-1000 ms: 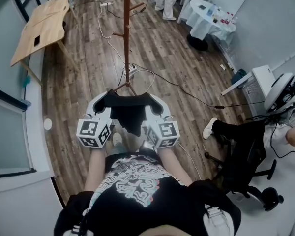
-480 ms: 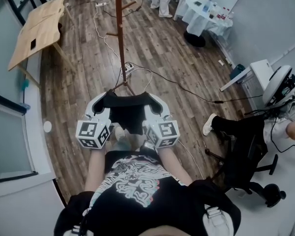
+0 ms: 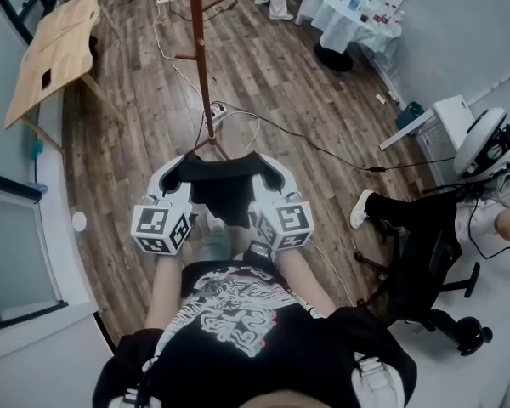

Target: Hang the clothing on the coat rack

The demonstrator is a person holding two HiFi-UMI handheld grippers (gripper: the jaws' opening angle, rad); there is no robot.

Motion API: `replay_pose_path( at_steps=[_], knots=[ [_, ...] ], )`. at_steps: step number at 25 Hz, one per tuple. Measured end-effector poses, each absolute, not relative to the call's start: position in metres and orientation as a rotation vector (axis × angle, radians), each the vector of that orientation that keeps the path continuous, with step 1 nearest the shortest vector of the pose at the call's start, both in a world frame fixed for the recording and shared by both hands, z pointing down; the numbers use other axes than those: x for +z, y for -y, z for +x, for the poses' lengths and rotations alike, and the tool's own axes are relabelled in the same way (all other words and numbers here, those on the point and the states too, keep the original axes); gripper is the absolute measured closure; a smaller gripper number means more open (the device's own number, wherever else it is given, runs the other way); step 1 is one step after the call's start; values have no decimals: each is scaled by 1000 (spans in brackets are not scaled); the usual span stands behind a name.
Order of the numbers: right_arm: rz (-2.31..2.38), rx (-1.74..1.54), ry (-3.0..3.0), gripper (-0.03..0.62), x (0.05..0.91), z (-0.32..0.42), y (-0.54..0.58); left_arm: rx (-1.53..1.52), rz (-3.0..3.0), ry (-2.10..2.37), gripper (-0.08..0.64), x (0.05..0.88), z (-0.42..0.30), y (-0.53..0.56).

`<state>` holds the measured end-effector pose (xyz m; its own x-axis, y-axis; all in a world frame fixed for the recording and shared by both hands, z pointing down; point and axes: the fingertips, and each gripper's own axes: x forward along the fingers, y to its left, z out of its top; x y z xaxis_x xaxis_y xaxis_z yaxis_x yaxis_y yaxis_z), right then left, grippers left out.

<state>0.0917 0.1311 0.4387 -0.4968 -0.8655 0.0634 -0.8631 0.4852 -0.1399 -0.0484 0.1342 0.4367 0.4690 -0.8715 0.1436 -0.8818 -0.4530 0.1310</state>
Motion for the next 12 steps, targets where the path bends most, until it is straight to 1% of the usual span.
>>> replay_pose_path(
  at_steps=[12],
  knots=[
    [-1637,-280,-2662,572,461,96,-26,129,2560,1556,552,446,-48,-28]
  ],
)
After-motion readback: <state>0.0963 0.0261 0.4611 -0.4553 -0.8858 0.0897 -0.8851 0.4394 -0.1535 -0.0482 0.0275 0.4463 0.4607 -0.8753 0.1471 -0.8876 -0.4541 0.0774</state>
